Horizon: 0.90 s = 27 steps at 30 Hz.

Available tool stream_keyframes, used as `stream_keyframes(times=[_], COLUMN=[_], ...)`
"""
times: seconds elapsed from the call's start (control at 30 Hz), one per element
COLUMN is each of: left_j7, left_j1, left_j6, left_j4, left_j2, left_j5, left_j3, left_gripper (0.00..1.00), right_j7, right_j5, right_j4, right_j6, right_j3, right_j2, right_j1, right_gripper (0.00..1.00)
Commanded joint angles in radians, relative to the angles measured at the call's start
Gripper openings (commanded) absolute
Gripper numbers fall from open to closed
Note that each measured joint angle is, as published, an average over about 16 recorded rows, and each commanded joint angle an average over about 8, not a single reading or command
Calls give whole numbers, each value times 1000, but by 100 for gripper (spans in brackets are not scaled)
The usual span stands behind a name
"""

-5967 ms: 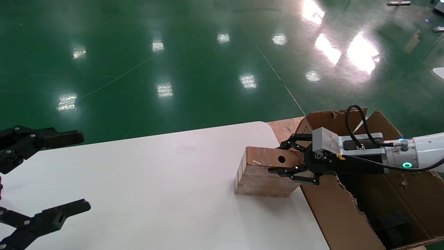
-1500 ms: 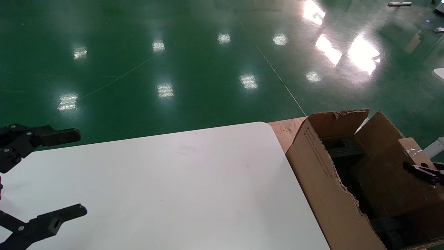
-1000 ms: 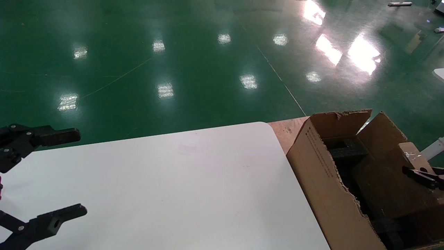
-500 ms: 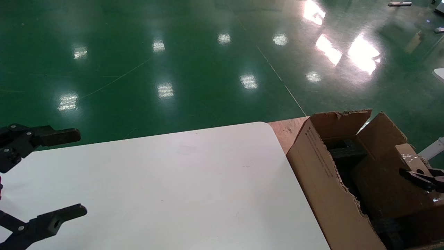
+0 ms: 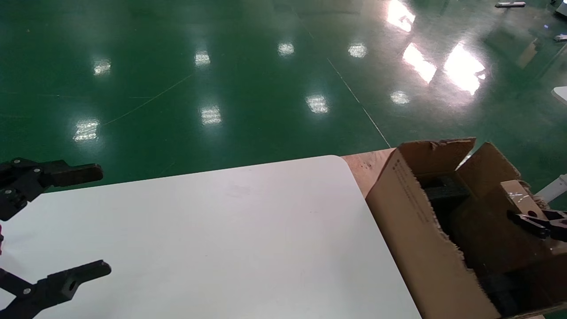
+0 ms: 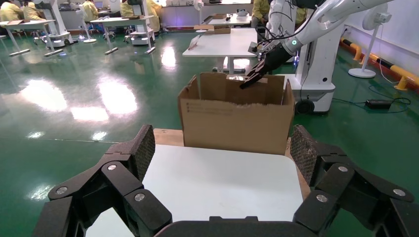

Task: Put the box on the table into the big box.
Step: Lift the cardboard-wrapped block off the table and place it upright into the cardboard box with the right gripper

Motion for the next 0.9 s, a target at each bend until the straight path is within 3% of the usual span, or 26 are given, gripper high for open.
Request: stream_keyframes(times=[0.03,0.1,0.9], left_j7=[0,0,0], left_j1=[0,0,0], left_j6=[0,0,0], left_j4=[0,0,0], left_j2=[0,0,0], left_j5=[0,0,0], left_j3=[0,0,0], left_gripper=[100,100,100], right_j7=[5,6,5], right_j5=[-13,-19,-12], right_j4=[-9,-14,-9], right_j6=[-19,-26,-22], right_j3=[1,1,2], right_j2=[-7,-9,-7], right_j1=[9,12,10], right_gripper=[94,100,100])
